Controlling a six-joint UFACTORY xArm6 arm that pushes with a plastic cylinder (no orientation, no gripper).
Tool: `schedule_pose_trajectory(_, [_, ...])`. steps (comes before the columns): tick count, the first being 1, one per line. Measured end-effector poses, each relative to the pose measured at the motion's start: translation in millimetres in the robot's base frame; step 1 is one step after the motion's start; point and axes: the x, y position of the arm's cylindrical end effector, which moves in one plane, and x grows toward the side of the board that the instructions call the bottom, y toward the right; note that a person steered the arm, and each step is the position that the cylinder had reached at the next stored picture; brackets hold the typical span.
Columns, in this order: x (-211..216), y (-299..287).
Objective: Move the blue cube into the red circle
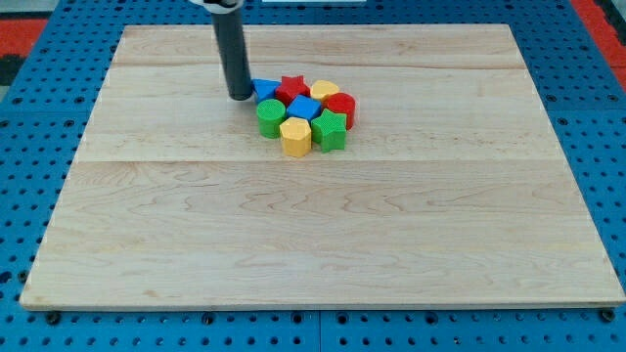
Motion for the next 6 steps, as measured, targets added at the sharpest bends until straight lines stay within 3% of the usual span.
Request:
schedule_pose_trajectory(1, [8,13])
schedule_pose_trajectory(2, [9,-21])
schedule_pose_trajectory(3, [31,-14])
schedule_pose_trajectory(6, [39,74])
